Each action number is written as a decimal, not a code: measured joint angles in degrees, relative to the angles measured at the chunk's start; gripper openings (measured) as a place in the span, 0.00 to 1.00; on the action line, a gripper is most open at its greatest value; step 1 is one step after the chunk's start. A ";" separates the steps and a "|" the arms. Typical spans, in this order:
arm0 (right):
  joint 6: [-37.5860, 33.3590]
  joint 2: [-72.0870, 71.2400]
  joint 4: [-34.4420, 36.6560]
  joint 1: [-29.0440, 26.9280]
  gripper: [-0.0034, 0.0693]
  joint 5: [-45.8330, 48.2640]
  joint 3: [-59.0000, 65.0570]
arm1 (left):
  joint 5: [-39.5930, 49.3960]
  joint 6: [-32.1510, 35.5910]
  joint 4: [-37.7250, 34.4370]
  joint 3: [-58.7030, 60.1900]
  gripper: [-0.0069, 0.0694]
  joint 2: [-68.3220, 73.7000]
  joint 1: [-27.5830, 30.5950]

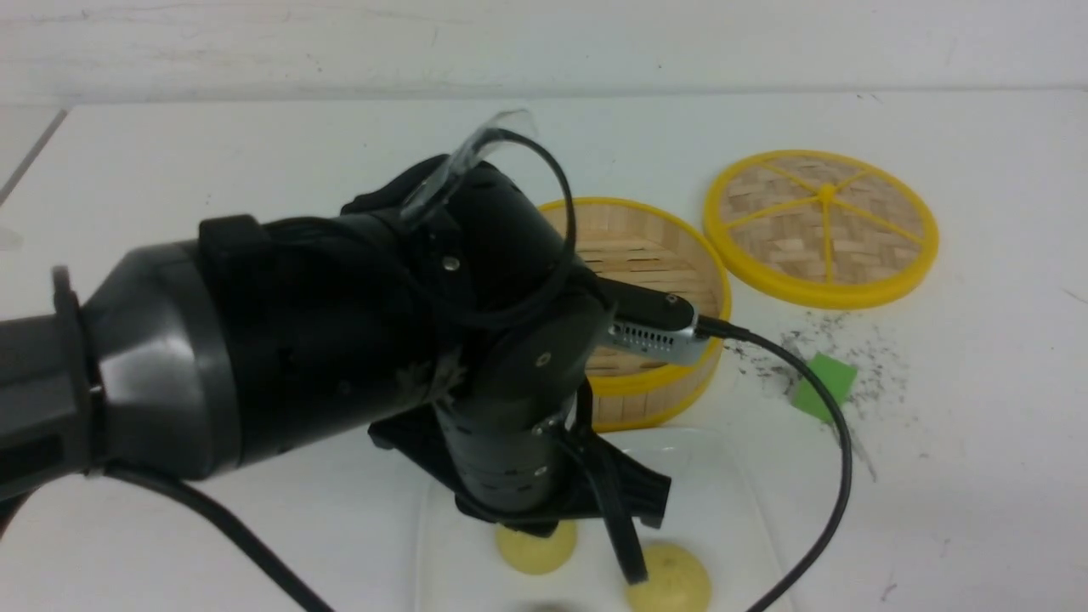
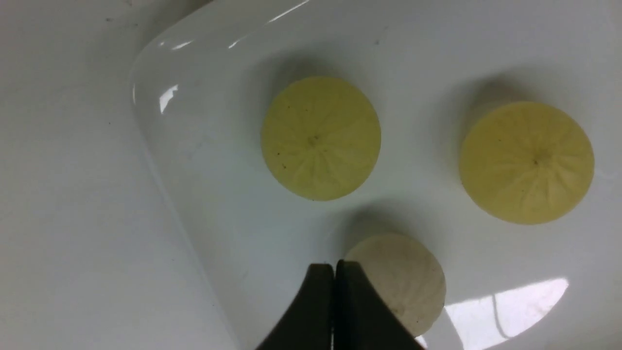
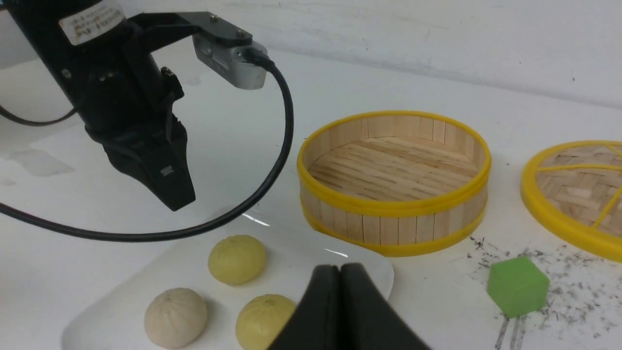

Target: Put the steamed buns into the plate on the white tablecloth.

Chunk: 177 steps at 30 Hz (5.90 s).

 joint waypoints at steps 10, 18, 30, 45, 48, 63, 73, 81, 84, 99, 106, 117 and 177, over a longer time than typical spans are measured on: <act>0.00 0.00 -0.17 0.00 0.05 -0.02 0.00 | -1.47 0.00 0.00 0.00 0.12 0.00 0.00; 0.00 0.00 -0.17 0.00 0.07 -0.02 0.00 | -1.70 0.00 0.65 0.00 0.13 0.00 0.00; 0.00 0.00 -0.17 -2.73 0.08 -0.34 2.35 | -1.77 0.00 1.41 0.00 0.14 0.00 0.00; 0.00 -4.19 -0.24 -31.44 0.11 -1.99 17.80 | -2.35 0.00 4.59 0.00 0.14 0.00 0.00; 0.00 -4.19 -0.24 -34.36 0.12 -2.23 17.87 | -2.47 0.00 4.98 0.00 0.14 -0.21 0.00; 0.00 -4.19 -0.34 -38.16 0.15 -2.23 17.87 | 9.86 7.31 8.43 0.00 0.11 -23.81 0.00; 0.00 -4.19 -0.34 -38.16 0.17 -2.23 17.87 | 11.00 7.12 9.39 5.89 0.11 -41.64 0.00; 1.22 -4.19 -0.34 -38.16 0.19 -2.43 17.87 | 8.00 -1.78 6.87 22.14 0.12 -51.05 0.00; 3.48 -4.19 -0.34 -38.16 0.19 -2.55 17.91 | 5.57 -4.17 4.30 24.97 0.12 -53.89 0.00; 6.12 -4.19 -0.34 -38.16 0.22 -2.23 17.91 | -38.20 -8.45 9.44 46.62 0.12 -58.34 0.00; 6.14 -4.19 -0.34 -38.16 0.23 -2.23 17.91 | -54.53 -8.97 13.01 47.10 0.12 -58.34 0.00; 6.18 -4.19 -0.34 -38.16 0.25 -2.20 17.91 | -51.93 -8.99 13.47 47.28 0.13 -58.34 0.00; 6.13 -4.19 -0.34 -38.16 0.35 -2.20 17.91 | -38.54 23.55 -4.84 71.64 0.19 -91.61 56.04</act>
